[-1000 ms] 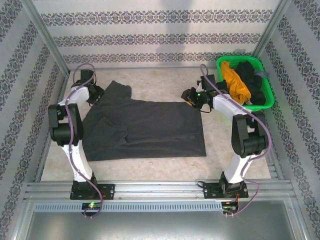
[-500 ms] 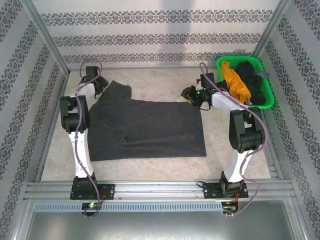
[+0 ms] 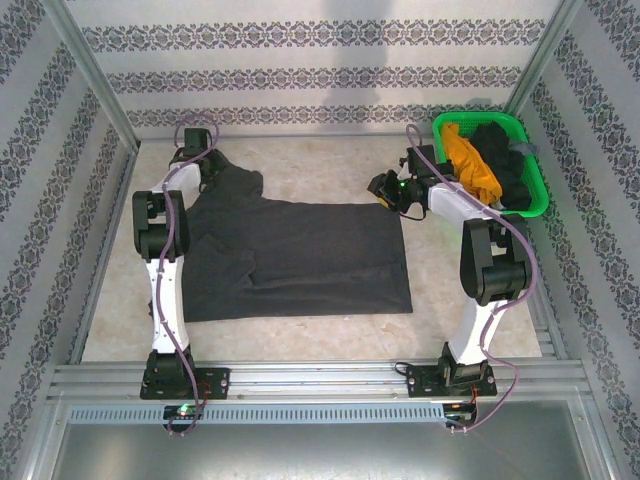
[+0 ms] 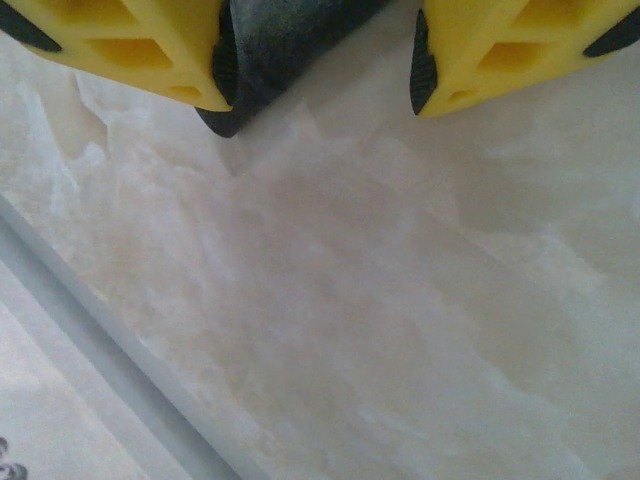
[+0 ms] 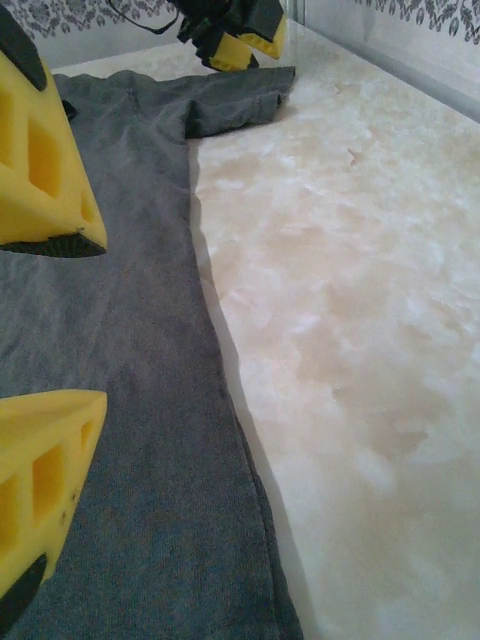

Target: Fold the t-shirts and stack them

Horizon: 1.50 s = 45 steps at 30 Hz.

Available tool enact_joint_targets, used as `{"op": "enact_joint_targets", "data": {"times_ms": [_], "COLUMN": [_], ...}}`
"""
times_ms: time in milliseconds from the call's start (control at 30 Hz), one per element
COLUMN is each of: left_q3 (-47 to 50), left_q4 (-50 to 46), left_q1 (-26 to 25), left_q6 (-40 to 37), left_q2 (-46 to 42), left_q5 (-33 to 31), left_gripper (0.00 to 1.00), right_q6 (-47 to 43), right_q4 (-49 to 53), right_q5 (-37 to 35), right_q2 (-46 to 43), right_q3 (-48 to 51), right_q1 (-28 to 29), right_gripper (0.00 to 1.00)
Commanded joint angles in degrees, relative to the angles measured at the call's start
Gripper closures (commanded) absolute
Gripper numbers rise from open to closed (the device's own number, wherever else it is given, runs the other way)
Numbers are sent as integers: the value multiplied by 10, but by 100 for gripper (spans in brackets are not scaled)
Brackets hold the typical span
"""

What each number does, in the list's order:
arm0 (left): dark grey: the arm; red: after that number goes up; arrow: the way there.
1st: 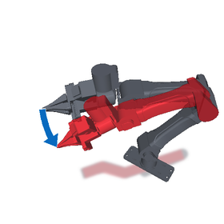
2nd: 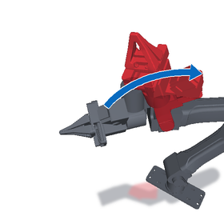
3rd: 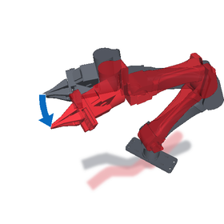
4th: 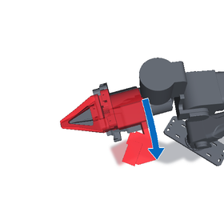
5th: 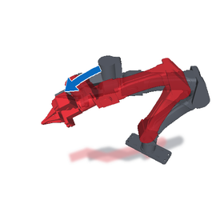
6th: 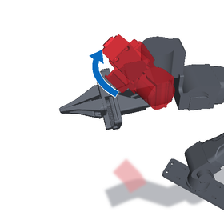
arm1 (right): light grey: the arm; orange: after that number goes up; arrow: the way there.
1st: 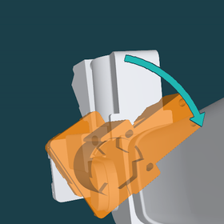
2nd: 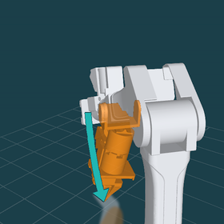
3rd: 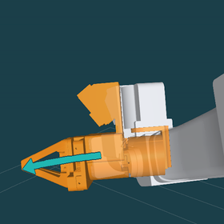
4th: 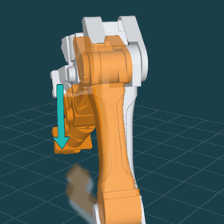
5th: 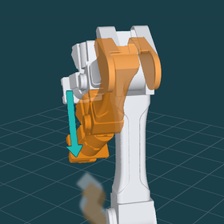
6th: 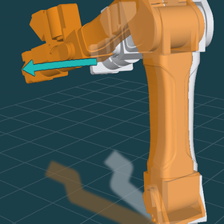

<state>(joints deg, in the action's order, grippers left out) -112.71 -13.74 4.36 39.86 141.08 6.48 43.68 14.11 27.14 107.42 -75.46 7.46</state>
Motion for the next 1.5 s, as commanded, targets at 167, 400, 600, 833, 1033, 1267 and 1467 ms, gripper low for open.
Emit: {"op": "enact_joint_targets", "data": {"times_ms": [167, 400, 600, 833, 1033, 1267, 1467], "left_q3": [-16, -4, 49, 109, 157, 170, 167], "left_q4": [-122, -113, -105, -93, -77, -78, -84], "left_q1": [-27, -39, -39, -32, -25, -22, -21], "left_q6": [-32, -66, -70, -84, -90, -86, -83], "left_q2": [18, -31, -100, -162, -190, -212, -225], "left_q5": [25, 15, -7, -3, 16, 16, 17], "left_gripper": [74, 100, 100, 100, 100, 100, 100], "right_q6": [-4, 11, 17, 14, 11, 16, 14], "right_q4": [3, 111, 189, 230, 239, 229, 222], "right_q5": [16, -134, -236, -254, -227, -205, -191], "right_q2": [13, 32, 85, 152, 193, 202, 206], "right_q3": [-31, -66, -130, -195, -234, -232, -236], "right_q1": [-10, -20, -25, -26, -25, -20, -18], "right_gripper": [59, 60, 61, 63, 66, 70, 83]}}
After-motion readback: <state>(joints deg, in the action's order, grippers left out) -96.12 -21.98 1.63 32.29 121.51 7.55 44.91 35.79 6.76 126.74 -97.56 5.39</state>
